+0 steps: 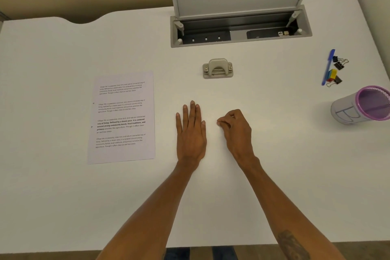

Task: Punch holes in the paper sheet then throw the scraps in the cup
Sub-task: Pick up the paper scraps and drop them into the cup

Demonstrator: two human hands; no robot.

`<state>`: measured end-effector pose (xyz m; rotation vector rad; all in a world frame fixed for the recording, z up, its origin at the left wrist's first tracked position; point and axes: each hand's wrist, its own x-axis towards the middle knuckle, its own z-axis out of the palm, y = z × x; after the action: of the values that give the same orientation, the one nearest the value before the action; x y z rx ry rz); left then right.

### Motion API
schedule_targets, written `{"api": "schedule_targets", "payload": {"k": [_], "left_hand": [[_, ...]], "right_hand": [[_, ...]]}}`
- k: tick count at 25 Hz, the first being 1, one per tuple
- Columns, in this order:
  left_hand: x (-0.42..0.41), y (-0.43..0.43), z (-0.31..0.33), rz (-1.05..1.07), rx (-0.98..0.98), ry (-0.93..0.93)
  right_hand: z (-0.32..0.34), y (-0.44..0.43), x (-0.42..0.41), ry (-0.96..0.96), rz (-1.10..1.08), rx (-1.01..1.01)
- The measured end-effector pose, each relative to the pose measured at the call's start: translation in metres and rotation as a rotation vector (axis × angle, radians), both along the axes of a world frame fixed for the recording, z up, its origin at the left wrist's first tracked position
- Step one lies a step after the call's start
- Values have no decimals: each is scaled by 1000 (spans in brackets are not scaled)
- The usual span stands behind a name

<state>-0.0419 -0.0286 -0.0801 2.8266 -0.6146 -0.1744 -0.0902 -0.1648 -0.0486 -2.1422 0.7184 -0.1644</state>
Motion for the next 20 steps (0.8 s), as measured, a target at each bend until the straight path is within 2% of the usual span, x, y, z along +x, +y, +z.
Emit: {"api": "schedule_targets", "payload": {"k": [3, 6, 9, 12, 16, 20], "left_hand": [[0, 0, 0, 0, 20, -7], [0, -1, 0, 0, 28, -13], [-1, -2, 0, 2, 30, -13], [-1, -2, 1, 6, 36, -15], [-2, -1, 2, -1, 44, -18], [-2, -2, 4, 2, 67, -11]], "right_hand": [[0, 6, 4, 36, 27, -30], [-2, 10, 4, 54, 160, -184], [-3, 12, 4, 73, 186, -268], [-2, 11, 5, 51, 198, -251], [4, -6, 2, -7, -20, 53], [12, -19, -3, -87, -359, 683]]}}
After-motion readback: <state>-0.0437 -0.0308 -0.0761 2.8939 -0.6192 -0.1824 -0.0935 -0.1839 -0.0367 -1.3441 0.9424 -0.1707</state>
